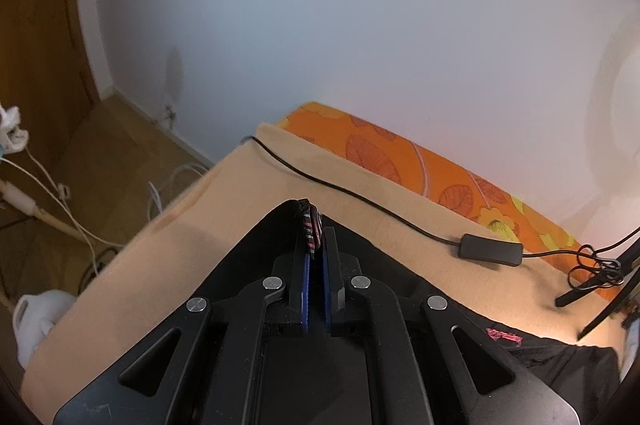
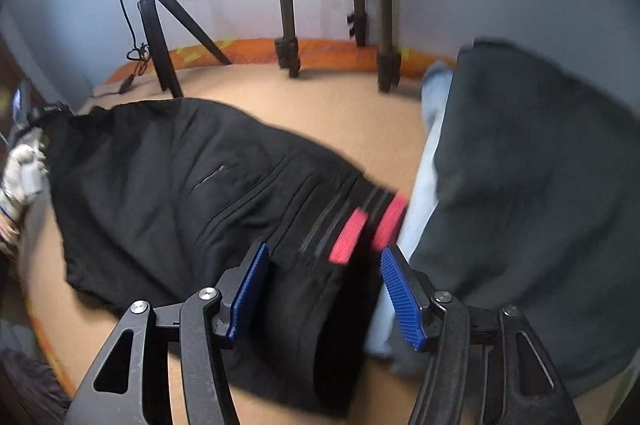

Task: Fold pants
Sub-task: 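Open both tools and release the folded pants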

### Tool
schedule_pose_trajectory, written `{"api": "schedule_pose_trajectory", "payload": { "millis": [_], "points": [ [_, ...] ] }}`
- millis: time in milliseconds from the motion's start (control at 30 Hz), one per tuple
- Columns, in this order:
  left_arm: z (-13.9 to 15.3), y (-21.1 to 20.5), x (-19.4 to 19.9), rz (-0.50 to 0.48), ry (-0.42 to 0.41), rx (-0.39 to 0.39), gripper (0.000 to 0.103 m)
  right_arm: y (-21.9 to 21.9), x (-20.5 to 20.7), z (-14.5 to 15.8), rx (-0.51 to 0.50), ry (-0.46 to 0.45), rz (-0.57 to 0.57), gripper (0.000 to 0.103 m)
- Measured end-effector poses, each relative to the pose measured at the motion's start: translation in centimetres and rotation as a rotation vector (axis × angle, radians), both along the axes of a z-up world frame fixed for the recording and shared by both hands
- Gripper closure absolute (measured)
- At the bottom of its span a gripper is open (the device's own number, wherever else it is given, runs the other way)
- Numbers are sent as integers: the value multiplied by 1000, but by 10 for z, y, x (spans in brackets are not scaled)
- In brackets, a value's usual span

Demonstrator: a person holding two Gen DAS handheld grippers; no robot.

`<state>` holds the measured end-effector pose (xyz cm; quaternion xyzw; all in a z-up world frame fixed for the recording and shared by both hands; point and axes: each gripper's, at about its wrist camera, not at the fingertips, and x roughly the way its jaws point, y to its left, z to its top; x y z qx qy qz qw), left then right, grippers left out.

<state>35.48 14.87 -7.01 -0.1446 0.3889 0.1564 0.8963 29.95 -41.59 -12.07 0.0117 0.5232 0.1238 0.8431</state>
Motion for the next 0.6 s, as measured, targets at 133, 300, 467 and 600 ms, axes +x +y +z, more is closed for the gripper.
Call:
{"api": "schedule_pose_trajectory", "payload": {
  "millis": [133,300,467,600],
  "points": [
    [4,4,-2,31,14,-11,71,-5,3,-13,107,57,-13,47],
    [25,-10,-23,-27,-9,53,71,-2,11,-24,179,69,-34,82],
    [40,-34,-62,-142,-24,52,69,-2,0,-7,131,-65,-46,94],
    [41,-55,-90,-231,-7,40,66,10,-6,13,-48,-208,-50,96]
  ]
}}
